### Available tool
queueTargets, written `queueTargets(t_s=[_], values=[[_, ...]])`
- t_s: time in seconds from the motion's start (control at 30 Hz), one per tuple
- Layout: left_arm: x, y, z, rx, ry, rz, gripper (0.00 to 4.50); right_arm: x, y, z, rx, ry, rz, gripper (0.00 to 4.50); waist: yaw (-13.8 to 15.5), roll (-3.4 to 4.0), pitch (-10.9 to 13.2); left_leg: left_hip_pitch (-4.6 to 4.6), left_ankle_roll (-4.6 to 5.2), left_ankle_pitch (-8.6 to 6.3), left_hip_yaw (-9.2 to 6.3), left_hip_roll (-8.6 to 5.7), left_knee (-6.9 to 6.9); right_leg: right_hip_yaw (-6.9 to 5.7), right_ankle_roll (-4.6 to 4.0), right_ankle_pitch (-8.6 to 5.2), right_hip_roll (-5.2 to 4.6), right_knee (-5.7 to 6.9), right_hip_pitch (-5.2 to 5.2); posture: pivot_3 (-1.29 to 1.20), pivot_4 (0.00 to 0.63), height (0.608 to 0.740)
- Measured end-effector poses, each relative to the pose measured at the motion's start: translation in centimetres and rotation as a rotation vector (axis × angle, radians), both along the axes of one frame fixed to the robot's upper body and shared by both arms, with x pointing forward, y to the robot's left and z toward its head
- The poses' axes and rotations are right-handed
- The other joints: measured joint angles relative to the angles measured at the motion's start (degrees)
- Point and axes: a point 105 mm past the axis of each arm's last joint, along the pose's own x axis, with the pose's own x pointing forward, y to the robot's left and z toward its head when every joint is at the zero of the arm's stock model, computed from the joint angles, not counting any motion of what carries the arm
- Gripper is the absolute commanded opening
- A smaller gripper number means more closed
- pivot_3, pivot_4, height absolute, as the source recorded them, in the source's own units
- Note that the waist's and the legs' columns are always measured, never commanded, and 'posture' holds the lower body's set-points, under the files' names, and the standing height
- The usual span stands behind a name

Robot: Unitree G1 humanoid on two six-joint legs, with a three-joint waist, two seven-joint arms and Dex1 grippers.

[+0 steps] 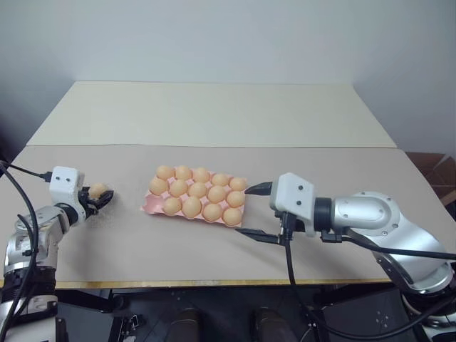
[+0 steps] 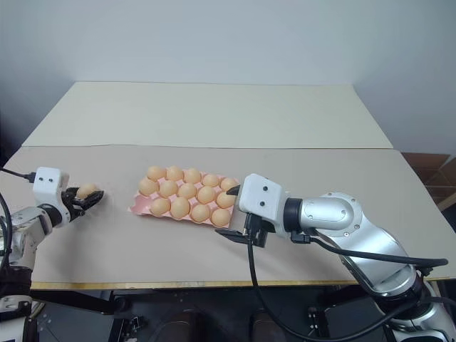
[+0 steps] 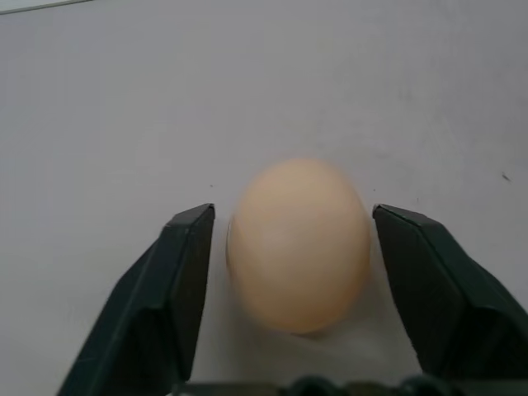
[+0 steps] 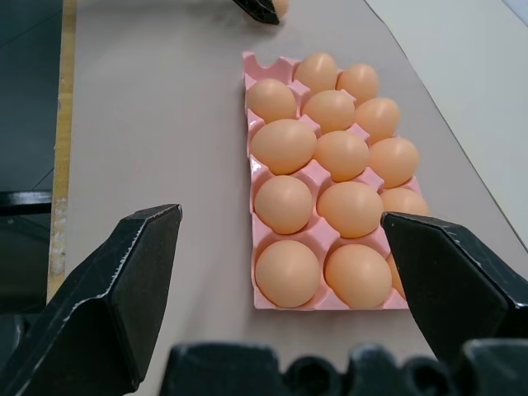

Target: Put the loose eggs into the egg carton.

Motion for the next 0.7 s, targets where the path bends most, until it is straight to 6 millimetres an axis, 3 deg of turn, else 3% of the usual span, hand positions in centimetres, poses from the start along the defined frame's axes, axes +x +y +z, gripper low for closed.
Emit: queueTargets(t_s=[0.03, 0.1, 0.33, 0.53, 0.7], values=[[0.0, 0.0, 0.0, 0.000, 0.001, 0.001, 2.00, 0.0, 0.0, 0.0, 0.000, -0.001, -0.002, 4.50, 0.0, 0.00, 0.0, 0.00, 0.00, 0.00, 0.00, 0.00, 0.00, 0.00, 0.00, 0.00, 0.00, 0.00, 0.00, 0.00, 0.150, 0.740], [-0.1, 0.1, -0.1, 0.001, 0.001, 0.003, 1.77, 0.1, 0.0, 0.0, -0.001, -0.001, -0.003, 4.50, 0.0, 0.00, 0.0, 0.00, 0.00, 0.00, 0.00, 0.00, 0.00, 0.01, 0.00, 0.00, -0.01, 0.00, 0.00, 0.00, 0.150, 0.740], [-1.0, -0.3, 0.1, 0.053, -0.072, -0.059, 1.76, 0.2, -0.1, 0.0, -0.003, -0.005, -0.009, 4.50, -0.1, 0.00, 0.0, 0.00, 0.00, 0.00, 0.01, 0.03, 0.00, 0.04, 0.00, 0.00, -0.03, -0.01, -0.02, 0.00, 0.150, 0.740], [-3.8, -5.1, 4.1, -0.034, -0.322, -0.404, 1.76, 0.3, -0.1, 0.0, -0.004, -0.013, -0.018, 4.50, 0.1, 0.01, 0.0, 0.00, 0.00, 0.00, -0.01, 0.08, 0.00, 0.04, -0.02, 0.01, -0.13, -0.04, 0.01, 0.00, 0.150, 0.740], [-5.5, -8.3, 4.6, -0.097, -0.336, -0.649, 1.76, 0.4, 0.1, 0.2, 0.028, -0.016, -0.032, 4.50, 0.2, 0.02, 0.0, 0.04, 0.00, 0.00, -0.02, 0.02, 0.00, 0.02, -0.02, 0.01, -0.05, -0.02, 0.06, 0.00, 0.150, 0.740]])
